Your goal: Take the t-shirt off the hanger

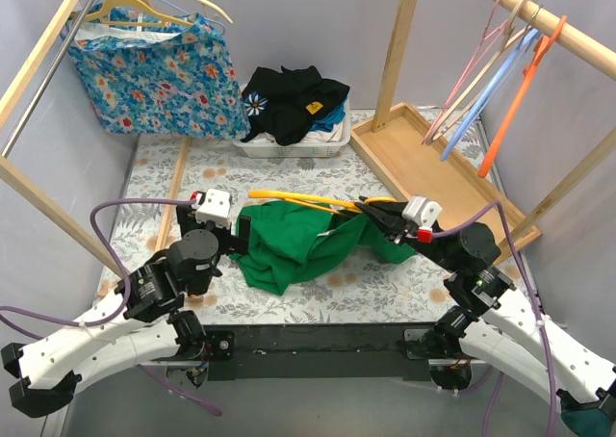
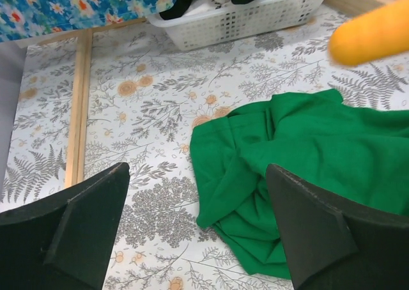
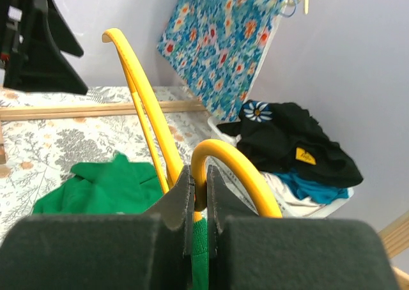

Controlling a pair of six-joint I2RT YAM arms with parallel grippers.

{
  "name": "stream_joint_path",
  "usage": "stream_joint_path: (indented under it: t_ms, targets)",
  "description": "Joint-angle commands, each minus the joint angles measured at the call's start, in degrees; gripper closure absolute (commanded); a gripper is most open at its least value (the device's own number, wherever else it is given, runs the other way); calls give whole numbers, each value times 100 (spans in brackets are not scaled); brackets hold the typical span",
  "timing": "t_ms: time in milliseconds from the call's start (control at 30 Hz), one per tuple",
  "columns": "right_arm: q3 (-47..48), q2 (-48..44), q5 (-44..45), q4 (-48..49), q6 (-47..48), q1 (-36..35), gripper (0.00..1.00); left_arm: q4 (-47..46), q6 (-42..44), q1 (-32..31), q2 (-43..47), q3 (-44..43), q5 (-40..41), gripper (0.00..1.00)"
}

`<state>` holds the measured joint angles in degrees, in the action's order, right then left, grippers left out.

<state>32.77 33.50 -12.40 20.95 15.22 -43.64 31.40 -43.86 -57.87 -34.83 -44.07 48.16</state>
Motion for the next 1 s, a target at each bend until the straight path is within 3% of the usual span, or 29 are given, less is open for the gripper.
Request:
stream_joint_path:
  t_ms: [0, 267, 500, 600, 767, 967]
  targets:
    - [282, 87, -174, 576, -142, 4, 99, 147, -141, 21, 221, -365, -210, 11]
    - [326, 377, -367, 507, -204, 4, 99, 446, -10, 21, 652, -971, -509, 7]
    - [247, 886, -798, 76, -309, -4, 99, 859, 123, 21, 372, -1701, -492, 6]
    - [291, 1219, -1132, -20, -362, -4, 99, 833, 201, 21, 380, -1719, -1026, 5]
    - [817, 1765, -1615, -653, -380, -4, 99, 1070, 360, 21, 416, -1552, -3325, 5]
    - [862, 1775, -1800, -697, -397, -4, 99, 1264, 395, 21, 231, -1376, -3831, 5]
